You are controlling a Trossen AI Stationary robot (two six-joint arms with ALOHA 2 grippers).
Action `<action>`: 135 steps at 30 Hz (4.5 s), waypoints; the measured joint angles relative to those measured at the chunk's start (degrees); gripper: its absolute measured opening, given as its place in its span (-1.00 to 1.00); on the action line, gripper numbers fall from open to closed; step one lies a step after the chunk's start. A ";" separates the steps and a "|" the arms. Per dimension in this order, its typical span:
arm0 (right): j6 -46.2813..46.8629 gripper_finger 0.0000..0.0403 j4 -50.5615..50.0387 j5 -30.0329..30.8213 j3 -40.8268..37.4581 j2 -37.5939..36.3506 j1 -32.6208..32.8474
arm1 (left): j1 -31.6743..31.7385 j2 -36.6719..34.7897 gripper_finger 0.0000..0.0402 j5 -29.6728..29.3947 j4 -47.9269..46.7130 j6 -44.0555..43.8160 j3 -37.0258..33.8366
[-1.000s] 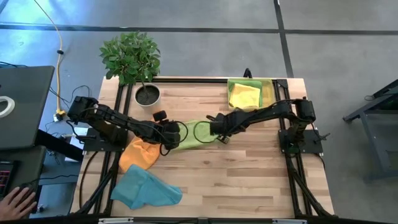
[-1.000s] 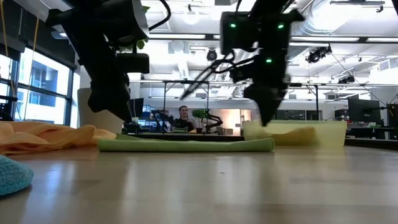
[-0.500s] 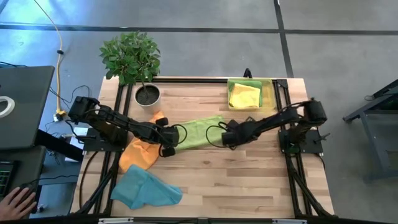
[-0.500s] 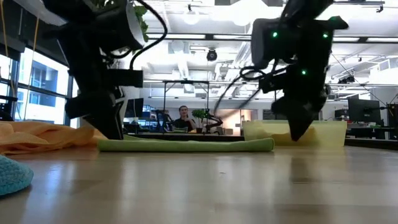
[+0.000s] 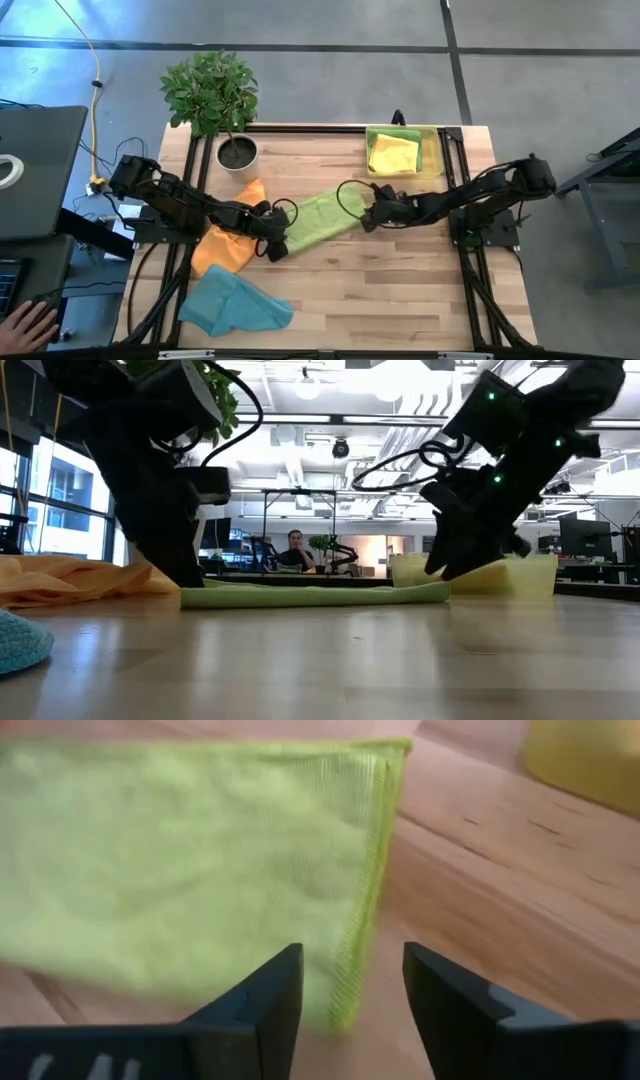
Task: Fold microfiber towels
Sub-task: Fold the light green microfiber towel
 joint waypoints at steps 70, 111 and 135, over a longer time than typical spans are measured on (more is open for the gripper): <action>1.36 -0.98 -48.72 0.89 36.74 12.40 4.31 | -10.95 -3.56 -0.43 -7.89 -25.99 5.83 17.11; 8.82 -0.97 -33.20 1.87 62.93 38.08 10.00 | -20.03 -25.02 -0.43 -14.72 -46.43 6.24 17.10; -18.53 -0.17 -53.50 -0.37 73.47 40.06 12.42 | -29.69 -25.51 -0.43 -15.95 -47.78 -3.52 17.12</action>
